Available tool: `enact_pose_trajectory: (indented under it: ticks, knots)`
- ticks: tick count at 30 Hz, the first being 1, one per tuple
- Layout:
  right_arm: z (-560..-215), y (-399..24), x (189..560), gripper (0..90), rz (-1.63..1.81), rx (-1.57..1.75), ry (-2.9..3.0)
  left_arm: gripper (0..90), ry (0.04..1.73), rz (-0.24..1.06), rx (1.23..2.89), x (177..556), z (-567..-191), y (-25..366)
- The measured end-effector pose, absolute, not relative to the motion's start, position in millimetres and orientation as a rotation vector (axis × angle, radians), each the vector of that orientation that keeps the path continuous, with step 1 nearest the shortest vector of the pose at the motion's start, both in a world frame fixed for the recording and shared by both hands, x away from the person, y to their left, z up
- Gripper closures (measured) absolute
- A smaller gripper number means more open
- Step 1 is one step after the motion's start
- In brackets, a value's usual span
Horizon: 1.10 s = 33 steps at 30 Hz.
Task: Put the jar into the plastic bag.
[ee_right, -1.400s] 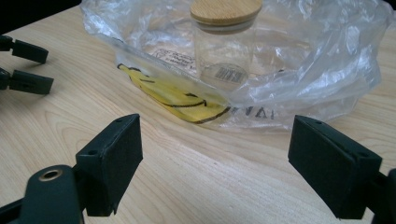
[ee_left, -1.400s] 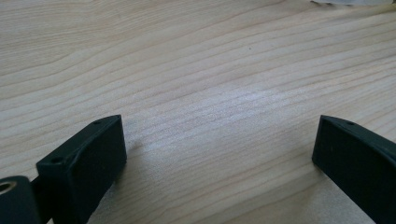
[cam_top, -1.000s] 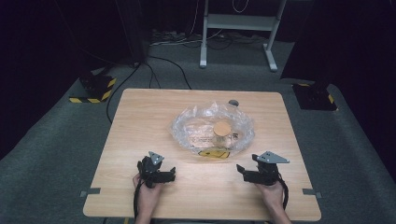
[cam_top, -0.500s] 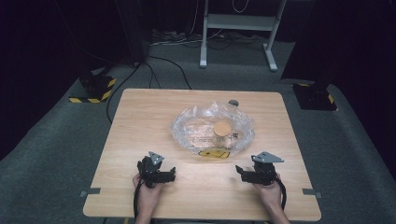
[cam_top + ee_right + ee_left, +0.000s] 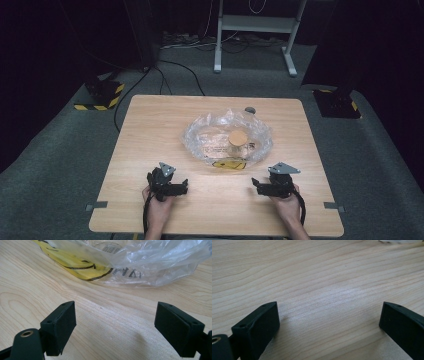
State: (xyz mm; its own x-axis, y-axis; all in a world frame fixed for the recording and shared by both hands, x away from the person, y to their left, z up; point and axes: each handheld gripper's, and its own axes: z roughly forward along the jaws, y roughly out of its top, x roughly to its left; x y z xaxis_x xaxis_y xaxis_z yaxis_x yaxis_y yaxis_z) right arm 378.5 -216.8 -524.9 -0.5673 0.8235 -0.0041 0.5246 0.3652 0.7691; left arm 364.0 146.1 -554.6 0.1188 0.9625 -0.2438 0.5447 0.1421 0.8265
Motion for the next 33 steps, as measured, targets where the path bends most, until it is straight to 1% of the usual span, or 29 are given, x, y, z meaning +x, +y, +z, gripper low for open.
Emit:
enact_pose_trajectory:
  ticks: [11,13,31,33]
  knots:
    - [-536,-212,381,16.8,0.993,1.176,2.262,3.2,1.540,0.599,1.517,364,-555,146]
    - [-542,-214,384,15.0,0.985,1.195,2.276,3.2,1.540,0.600,1.518,364,-555,146]
    - [-542,-215,387,12.7,0.979,1.203,2.281,3.2,1.540,0.599,1.517,364,-555,146]
    - [-542,-215,388,10.5,0.975,1.211,2.278,3.2,1.540,0.599,1.516,364,-555,146]
